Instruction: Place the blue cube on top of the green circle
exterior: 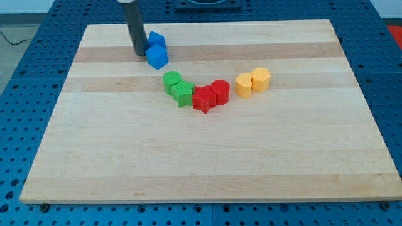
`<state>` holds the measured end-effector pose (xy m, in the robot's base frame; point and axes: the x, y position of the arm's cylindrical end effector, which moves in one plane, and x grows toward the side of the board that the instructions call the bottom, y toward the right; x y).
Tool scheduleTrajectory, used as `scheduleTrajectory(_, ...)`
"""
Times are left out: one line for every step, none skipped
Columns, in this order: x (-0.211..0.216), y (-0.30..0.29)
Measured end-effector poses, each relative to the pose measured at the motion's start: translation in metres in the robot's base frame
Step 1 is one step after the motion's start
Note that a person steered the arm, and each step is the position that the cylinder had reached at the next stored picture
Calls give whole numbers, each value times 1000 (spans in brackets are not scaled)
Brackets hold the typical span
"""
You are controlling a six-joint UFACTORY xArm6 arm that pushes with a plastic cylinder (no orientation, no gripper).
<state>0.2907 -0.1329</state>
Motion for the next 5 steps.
scheduleTrajectory(6,38)
scheduleTrajectory(13,61)
scheduleTrajectory(4,65)
scheduleTrajectory(4,67)
scheduleTrajectory(16,67)
